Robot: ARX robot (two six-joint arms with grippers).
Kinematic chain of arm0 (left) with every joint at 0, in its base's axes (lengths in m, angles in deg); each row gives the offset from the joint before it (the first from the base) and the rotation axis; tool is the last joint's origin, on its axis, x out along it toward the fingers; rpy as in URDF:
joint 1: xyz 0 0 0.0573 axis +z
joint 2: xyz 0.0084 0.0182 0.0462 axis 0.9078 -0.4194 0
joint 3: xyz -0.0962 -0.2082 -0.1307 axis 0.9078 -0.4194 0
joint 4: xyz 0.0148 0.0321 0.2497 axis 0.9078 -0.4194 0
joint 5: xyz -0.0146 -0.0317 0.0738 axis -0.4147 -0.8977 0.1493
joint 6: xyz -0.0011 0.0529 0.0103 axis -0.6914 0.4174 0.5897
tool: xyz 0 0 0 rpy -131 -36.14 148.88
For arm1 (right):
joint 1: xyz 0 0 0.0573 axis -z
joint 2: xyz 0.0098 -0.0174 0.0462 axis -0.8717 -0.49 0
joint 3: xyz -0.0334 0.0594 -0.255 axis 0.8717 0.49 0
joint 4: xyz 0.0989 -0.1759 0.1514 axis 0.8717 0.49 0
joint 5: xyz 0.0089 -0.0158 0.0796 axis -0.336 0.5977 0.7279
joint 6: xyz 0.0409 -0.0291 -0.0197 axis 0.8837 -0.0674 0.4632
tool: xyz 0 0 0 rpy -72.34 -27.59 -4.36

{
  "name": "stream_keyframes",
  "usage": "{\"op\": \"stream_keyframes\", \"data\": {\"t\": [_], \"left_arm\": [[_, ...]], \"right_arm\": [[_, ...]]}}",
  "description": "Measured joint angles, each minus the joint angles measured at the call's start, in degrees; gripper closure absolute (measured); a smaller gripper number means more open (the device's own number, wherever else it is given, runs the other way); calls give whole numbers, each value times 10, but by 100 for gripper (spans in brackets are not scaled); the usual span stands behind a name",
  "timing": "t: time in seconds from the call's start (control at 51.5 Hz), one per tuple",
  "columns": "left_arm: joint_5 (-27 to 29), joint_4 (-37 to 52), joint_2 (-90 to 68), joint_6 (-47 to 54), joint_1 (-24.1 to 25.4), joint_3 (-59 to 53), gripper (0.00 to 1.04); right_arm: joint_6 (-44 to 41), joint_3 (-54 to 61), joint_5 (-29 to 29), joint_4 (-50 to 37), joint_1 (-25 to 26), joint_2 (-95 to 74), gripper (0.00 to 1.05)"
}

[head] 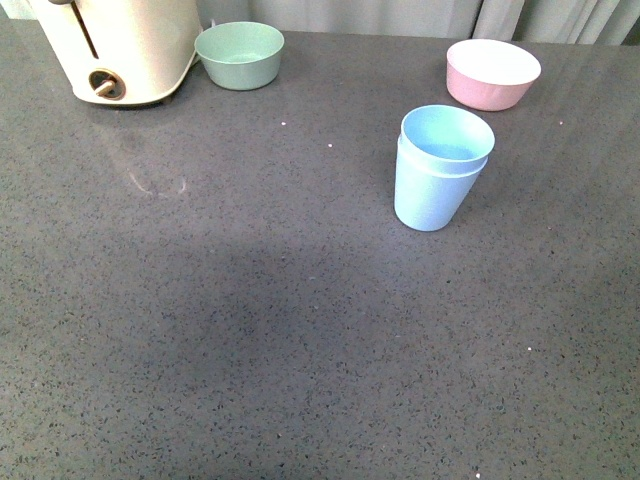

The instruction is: Stack blue cups with both arms

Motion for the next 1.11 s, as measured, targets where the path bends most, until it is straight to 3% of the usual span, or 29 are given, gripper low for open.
{"op": "stream_keyframes", "data": {"t": [0.078, 0.155, 0.213, 0.388, 0.543, 1.106], "left_arm": [[0, 0, 0, 0, 0, 0, 9], [0, 0, 0, 0, 0, 0, 9], [0, 0, 0, 0, 0, 0, 9], [0, 0, 0, 0, 0, 0, 9], [0, 0, 0, 0, 0, 0, 9], [0, 0, 0, 0, 0, 0, 9]], "right_arm": [[42, 52, -27, -59, 23, 51, 11], [128, 153, -180, -235, 26, 112, 25], [177, 226, -239, -339, 26, 148, 37], [215, 344, -217, -406, 47, 195, 67], [224, 427, -218, -430, 58, 255, 102], [226, 564, -218, -388, 58, 432, 103]]}}
